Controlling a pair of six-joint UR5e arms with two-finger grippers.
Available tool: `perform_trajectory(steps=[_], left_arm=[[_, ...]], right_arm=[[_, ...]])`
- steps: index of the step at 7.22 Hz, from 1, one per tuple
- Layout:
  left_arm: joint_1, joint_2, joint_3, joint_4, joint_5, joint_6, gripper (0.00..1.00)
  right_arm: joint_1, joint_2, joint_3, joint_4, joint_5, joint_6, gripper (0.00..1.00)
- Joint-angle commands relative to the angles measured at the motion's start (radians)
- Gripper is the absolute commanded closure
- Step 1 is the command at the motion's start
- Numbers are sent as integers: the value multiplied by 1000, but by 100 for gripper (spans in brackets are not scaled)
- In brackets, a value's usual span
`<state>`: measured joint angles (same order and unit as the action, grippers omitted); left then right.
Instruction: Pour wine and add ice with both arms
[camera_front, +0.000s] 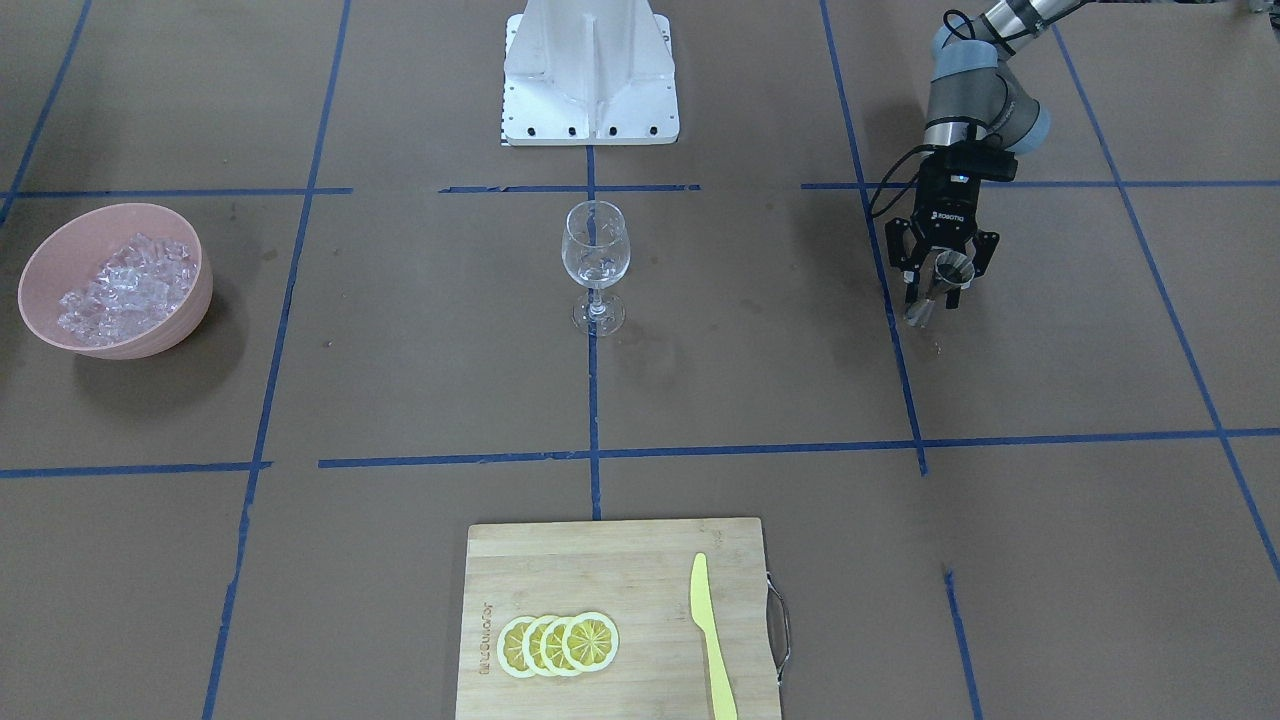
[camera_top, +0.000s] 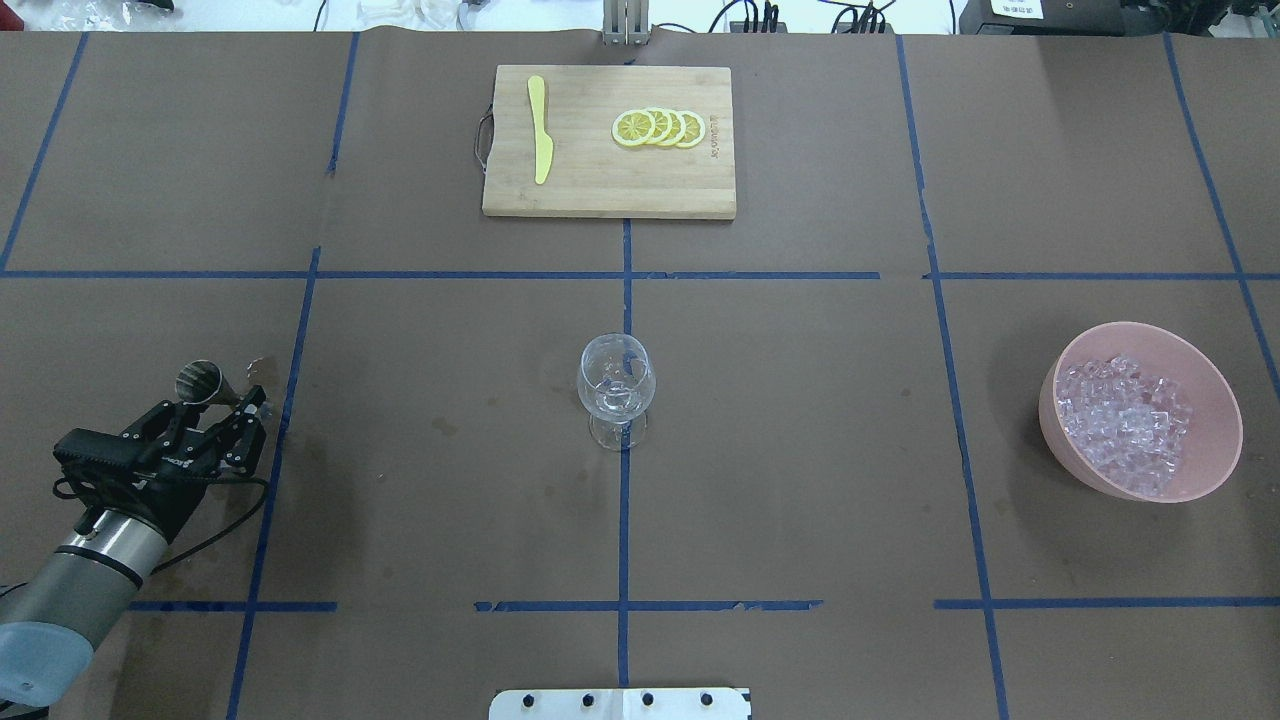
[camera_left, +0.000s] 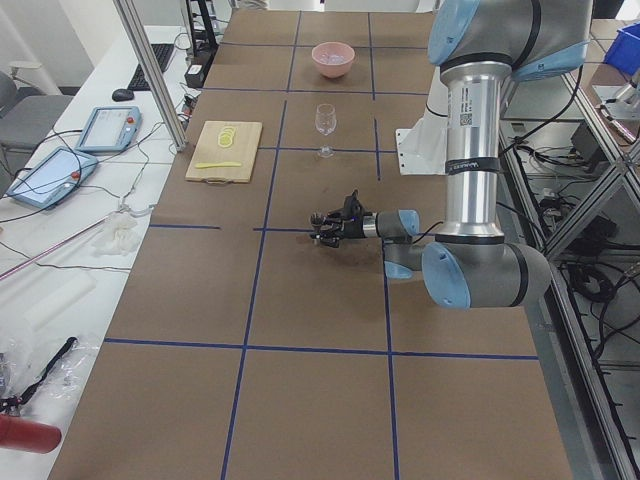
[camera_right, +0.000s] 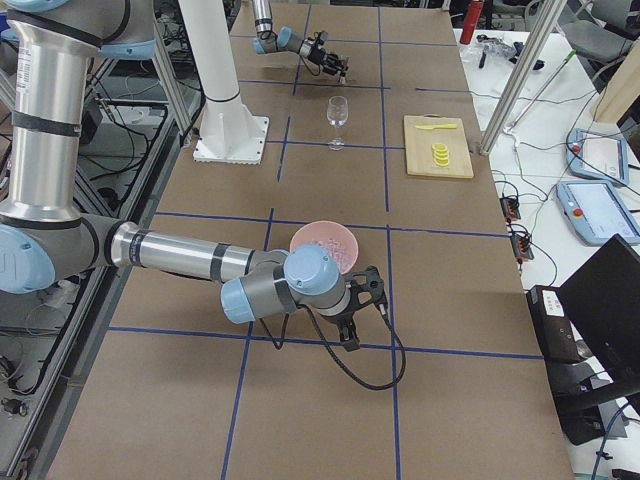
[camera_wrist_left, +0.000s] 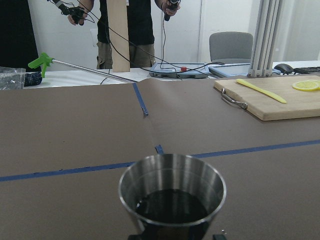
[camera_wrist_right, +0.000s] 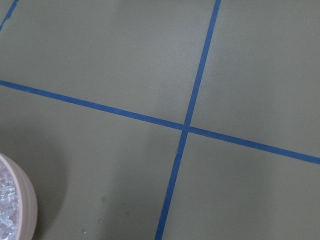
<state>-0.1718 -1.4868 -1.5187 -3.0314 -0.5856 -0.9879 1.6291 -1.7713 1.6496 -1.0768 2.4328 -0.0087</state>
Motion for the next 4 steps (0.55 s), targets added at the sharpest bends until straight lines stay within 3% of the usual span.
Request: perform_trajectory(steps=[1,2,4], left_arm=[[0,0,0,-1,7,0,43],[0,0,0,-1,7,0,54],[0,0,0,-1,9,0,100]], right_arm=[[0,0,-1,0,0,-1,0],[0,0,-1,0,0,-1,0],[0,0,-1,0,0,-1,0]])
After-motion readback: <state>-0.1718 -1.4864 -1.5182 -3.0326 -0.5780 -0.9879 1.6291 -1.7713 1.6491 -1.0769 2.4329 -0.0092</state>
